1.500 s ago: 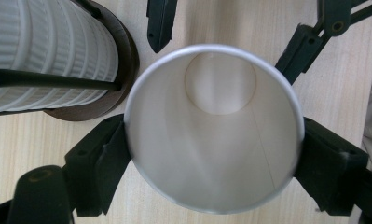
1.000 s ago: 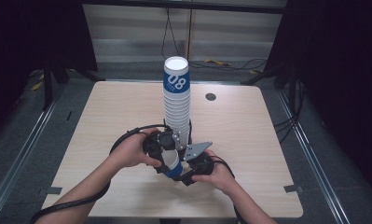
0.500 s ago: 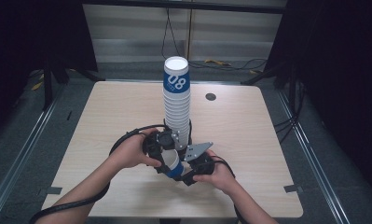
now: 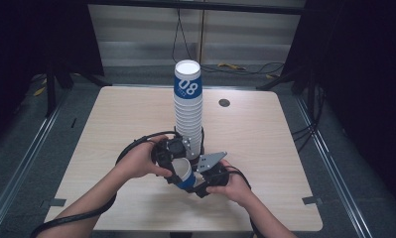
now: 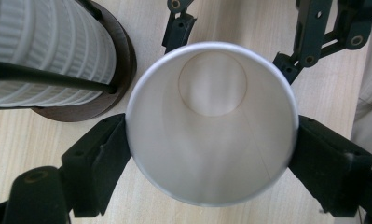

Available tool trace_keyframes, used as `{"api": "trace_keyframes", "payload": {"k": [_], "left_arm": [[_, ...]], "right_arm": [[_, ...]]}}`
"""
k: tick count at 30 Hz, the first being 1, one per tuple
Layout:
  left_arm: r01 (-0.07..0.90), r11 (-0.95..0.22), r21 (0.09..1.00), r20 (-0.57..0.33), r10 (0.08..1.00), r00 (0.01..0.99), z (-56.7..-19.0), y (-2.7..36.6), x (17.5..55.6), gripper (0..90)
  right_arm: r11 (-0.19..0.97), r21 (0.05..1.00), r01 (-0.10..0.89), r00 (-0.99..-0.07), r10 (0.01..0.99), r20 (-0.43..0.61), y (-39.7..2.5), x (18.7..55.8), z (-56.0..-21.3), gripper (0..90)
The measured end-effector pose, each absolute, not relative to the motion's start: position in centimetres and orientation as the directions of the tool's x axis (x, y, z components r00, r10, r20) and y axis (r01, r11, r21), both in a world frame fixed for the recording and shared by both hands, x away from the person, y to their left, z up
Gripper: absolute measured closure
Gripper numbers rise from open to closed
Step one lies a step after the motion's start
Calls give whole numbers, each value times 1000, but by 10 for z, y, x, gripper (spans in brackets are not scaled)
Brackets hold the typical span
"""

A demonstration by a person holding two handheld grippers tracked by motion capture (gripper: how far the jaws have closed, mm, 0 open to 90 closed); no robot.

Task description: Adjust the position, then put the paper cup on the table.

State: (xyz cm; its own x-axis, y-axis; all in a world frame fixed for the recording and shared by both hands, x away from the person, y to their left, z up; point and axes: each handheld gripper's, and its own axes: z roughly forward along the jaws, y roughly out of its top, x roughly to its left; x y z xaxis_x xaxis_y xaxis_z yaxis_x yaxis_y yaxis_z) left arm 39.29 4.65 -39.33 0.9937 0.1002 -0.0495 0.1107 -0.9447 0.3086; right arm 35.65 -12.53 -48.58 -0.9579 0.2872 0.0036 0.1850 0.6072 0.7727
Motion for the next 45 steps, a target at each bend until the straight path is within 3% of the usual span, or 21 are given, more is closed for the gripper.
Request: {"api": "trace_keyframes", "payload": {"k": [6, 15, 21, 29, 36, 38, 42, 44, 45], "left_arm": [[138, -933, 331, -88, 115, 989, -384, 51, 395, 183], [133, -936, 325, -68, 117, 991, -385, 60, 396, 171], [130, -931, 341, -66, 114, 991, -387, 64, 396, 171], [168, -922, 349, -75, 151, 986, -395, 74, 396, 171], [165, -921, 354, -68, 151, 986, -401, 83, 399, 171], [213, -902, 375, -94, 191, 977, -404, 84, 397, 171], [178, -921, 348, -72, 163, 984, -404, 91, 401, 171], [235, -892, 387, -98, 213, 972, -407, 94, 398, 171], [216, -905, 366, -88, 197, 976, -406, 97, 399, 171]], "right_arm": [[640, 744, 192, -955, 295, -8, -129, 358, -488, 292], [626, 751, 210, -956, 292, 24, -129, 356, -493, 275], [619, 750, 232, -952, 304, 44, -129, 356, -491, 178], [641, 729, 238, -950, 310, 38, -142, 354, -487, 142], [626, 738, 254, -940, 340, 36, -159, 352, -482, 135], [627, 733, 265, -936, 350, 39, -163, 351, -482, 135], [628, 729, 273, -931, 362, 37, -169, 350, -482, 134], [628, 726, 280, -929, 369, 39, -173, 350, -481, 135], [632, 723, 279, -929, 369, 36, -174, 351, -481, 133]]}}
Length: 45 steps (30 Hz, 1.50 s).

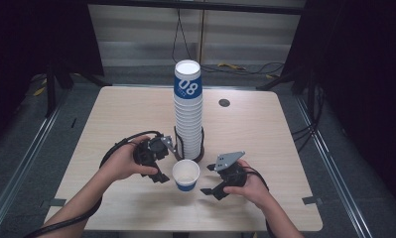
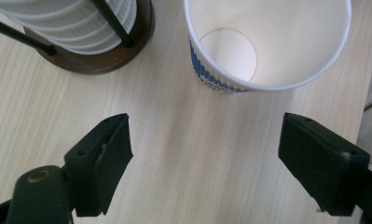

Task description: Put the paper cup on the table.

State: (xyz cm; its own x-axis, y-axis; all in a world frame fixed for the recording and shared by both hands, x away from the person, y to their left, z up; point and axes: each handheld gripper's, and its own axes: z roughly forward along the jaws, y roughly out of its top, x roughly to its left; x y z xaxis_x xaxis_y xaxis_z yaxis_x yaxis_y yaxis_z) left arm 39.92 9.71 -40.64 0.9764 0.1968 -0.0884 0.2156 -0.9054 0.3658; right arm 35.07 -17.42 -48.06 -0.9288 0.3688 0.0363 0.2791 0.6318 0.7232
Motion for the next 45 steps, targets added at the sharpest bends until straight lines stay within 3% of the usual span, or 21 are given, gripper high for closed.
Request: {"api": "trace_keyframes", "payload": {"k": [19, 45], "left_arm": [[271, -884, 382, -78, 261, 962, -440, 132, 396, 171], [386, -767, 513, -139, 369, 919, -483, 172, 390, 171]], "right_arm": [[637, 697, 330, -904, 427, 39, -204, 357, -488, 135], [638, 672, 376, -876, 482, 33, -226, 358, -494, 136]]}}
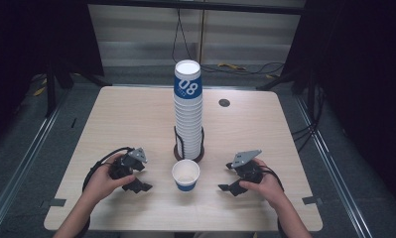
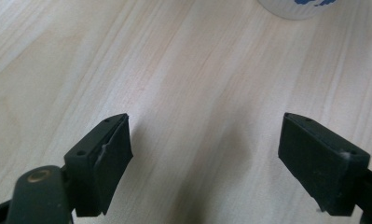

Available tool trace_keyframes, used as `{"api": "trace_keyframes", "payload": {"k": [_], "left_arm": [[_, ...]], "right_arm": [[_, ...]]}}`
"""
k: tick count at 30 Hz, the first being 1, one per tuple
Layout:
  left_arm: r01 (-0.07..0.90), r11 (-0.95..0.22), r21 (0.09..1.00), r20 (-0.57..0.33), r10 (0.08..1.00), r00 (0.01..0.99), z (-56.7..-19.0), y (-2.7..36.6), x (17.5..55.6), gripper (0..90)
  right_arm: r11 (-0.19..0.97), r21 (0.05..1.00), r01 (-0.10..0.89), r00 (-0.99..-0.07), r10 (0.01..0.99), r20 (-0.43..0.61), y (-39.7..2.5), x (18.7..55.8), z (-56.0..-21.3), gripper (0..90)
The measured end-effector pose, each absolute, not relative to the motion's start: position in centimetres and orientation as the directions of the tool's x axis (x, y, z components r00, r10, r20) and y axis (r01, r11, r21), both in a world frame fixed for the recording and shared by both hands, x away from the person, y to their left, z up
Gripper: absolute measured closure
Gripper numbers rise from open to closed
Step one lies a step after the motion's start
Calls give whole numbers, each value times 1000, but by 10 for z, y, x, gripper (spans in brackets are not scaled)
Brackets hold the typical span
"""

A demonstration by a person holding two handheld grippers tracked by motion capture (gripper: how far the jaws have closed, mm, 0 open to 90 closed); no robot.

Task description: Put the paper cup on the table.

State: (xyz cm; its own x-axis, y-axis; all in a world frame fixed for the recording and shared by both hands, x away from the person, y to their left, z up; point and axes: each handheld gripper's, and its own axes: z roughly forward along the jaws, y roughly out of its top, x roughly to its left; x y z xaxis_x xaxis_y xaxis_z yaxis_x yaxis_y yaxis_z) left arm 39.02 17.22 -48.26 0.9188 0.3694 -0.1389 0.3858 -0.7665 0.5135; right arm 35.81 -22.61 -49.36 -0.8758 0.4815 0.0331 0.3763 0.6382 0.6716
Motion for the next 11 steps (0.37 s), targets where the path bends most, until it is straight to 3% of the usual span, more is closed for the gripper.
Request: {"api": "trace_keyframes", "payload": {"k": [11], "left_arm": [[383, -749, 541, -130, 376, 918, -490, 178, 386, 169]], "right_arm": [[647, 663, 377, -875, 483, 26, -226, 360, -496, 136]]}}
